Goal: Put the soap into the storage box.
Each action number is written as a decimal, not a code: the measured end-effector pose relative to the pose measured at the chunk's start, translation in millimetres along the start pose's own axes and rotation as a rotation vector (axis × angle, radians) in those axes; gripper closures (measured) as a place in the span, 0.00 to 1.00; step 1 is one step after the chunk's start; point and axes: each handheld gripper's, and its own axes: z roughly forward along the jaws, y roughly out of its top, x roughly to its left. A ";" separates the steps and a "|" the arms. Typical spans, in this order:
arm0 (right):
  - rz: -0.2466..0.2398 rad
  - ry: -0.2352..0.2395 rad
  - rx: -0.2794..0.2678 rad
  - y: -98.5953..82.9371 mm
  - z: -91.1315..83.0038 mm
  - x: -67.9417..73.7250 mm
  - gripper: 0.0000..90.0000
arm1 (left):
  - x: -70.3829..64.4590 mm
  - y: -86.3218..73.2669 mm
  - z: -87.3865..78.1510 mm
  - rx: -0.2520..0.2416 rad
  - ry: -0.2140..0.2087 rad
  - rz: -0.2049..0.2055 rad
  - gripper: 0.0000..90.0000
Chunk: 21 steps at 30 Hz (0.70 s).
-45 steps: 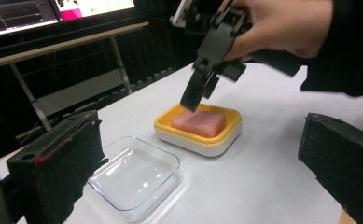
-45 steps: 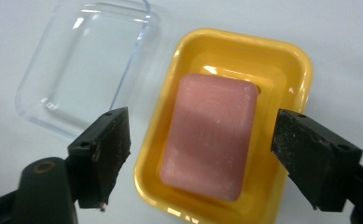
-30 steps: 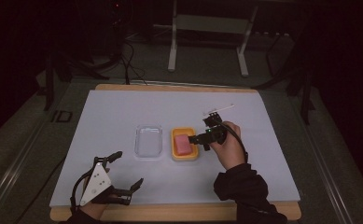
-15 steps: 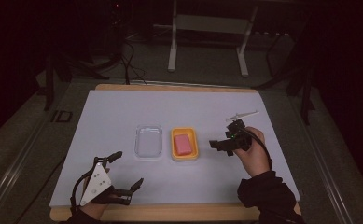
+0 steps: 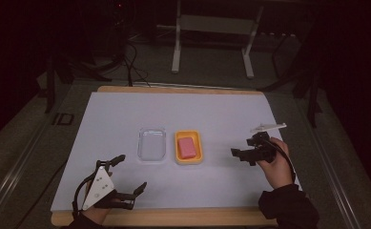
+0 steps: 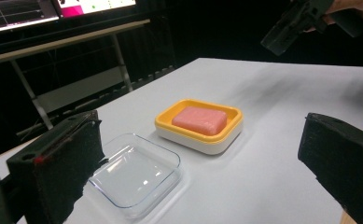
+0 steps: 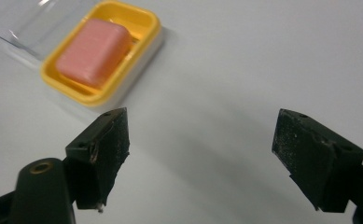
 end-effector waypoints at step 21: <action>0.002 0.017 -0.021 -58.3 -7.7 -28.2 0.16 | -0.5 -0.4 1.7 0.008 -0.004 0.003 0.01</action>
